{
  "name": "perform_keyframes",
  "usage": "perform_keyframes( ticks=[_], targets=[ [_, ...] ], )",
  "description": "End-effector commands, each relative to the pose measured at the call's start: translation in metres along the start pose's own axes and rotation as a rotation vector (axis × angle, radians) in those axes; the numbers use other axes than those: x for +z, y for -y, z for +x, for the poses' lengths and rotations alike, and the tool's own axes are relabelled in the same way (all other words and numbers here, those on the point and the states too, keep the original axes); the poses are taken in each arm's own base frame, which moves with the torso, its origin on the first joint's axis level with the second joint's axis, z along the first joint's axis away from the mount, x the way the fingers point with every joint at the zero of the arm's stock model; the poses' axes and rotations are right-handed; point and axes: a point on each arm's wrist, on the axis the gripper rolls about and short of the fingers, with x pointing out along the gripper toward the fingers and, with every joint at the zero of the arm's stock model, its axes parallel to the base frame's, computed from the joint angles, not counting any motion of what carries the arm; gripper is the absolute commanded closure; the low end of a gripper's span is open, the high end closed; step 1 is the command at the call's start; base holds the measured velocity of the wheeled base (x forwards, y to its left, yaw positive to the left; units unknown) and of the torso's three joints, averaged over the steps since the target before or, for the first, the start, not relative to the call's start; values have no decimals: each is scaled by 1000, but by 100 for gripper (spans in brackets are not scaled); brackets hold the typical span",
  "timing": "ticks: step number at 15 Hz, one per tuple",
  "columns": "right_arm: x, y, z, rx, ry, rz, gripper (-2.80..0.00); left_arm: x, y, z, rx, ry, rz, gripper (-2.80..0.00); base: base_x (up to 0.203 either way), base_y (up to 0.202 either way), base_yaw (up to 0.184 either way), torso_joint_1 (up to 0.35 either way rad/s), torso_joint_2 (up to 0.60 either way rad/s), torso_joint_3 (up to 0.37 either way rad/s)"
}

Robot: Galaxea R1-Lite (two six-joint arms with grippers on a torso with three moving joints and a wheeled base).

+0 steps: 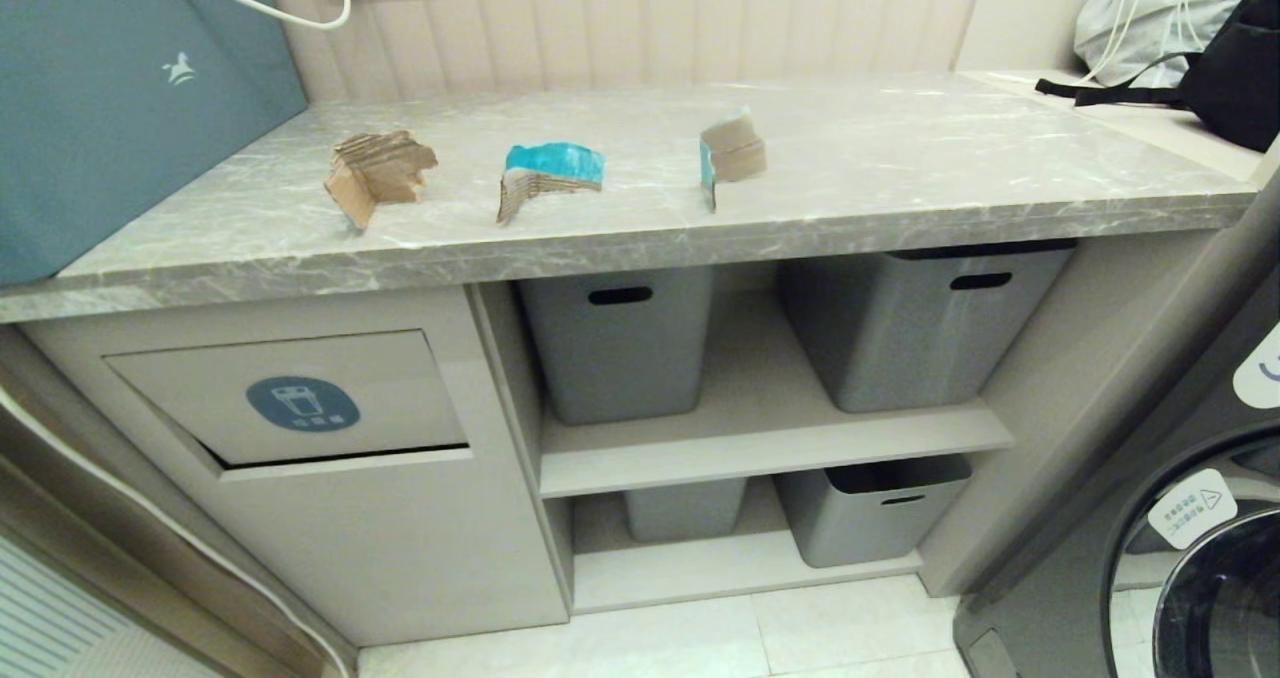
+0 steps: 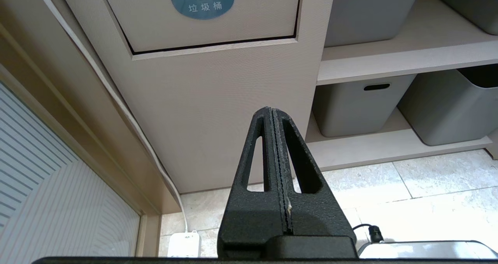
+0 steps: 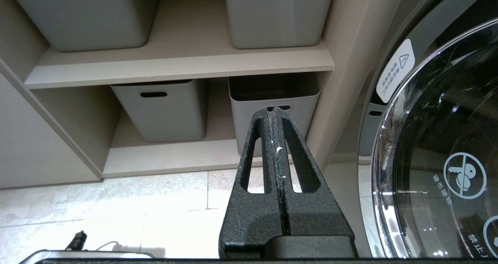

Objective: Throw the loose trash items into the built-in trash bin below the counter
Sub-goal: Pick up the garbage

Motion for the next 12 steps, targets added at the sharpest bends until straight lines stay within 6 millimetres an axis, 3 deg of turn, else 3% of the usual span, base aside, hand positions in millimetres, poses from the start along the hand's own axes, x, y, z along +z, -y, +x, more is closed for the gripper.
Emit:
perform_keyframes(
  ticks=[1,7,10,12],
  targets=[
    [0,0,0,-1,1,1,0,0,0,0,0,-2,1,0,0,0,0,0,0,0],
    [0,0,0,0,1,0,0,7,0,3,-21,-10,29,0,0,0,0,0,0,0],
    [0,0,0,1,1,-1,0,45,0,23,-126,-19,38,0,0,0,0,0,0,0],
    [0,0,0,0,1,-1,0,87,-1,38,-204,56,59,0,0,0,0,0,0,0]
  ],
)
